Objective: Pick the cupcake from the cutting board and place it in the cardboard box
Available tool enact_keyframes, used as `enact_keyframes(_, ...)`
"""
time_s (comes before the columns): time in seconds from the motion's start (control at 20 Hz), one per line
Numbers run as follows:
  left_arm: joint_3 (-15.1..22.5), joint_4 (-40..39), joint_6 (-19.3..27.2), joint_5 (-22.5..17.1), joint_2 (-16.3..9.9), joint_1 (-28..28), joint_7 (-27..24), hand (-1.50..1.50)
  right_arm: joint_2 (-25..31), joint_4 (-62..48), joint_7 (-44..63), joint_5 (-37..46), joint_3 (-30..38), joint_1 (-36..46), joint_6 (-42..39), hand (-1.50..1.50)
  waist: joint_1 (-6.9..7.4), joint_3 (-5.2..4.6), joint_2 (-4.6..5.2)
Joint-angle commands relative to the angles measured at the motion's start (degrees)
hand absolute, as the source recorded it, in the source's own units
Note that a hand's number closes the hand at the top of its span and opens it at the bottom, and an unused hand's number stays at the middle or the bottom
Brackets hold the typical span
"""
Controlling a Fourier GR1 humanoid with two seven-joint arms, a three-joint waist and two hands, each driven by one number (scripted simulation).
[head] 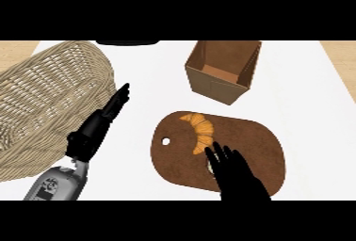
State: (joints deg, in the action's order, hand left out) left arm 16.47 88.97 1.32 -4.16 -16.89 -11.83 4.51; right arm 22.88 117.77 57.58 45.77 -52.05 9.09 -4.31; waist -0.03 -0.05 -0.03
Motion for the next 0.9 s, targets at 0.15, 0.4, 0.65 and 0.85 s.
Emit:
enact_keyframes(0.15, -2.8, -1.0, -2.3, 1.2, 1.4, -2.1, 1.2, 0.00, -6.7, -9.1, -0.6, 1.9, 2.3, -0.6, -2.9, -1.50, 0.01, 0.05, 0.06)
enact_keyframes(0.4, -3.9, -0.4, -3.9, 3.2, 3.2, 1.9, -1.3, 0.00, -7.5, -10.7, -6.7, 5.7, 4.4, -3.8, -1.2, -1.50, 0.04, 0.05, 0.00)
enact_keyframes(0.65, -4.9, 0.8, -5.3, 4.8, 4.1, 2.1, -0.9, 0.00, -9.6, -13.7, -10.5, 8.5, 5.9, -4.2, -1.4, -1.50, 0.07, 0.05, 0.00)
enact_keyframes(0.85, -7.1, -0.2, -7.7, 3.7, 3.5, 3.9, -2.1, 0.00, -6.6, -11.5, -13.6, 7.6, 8.6, -7.1, -2.8, -1.50, 0.03, 0.05, 0.00)
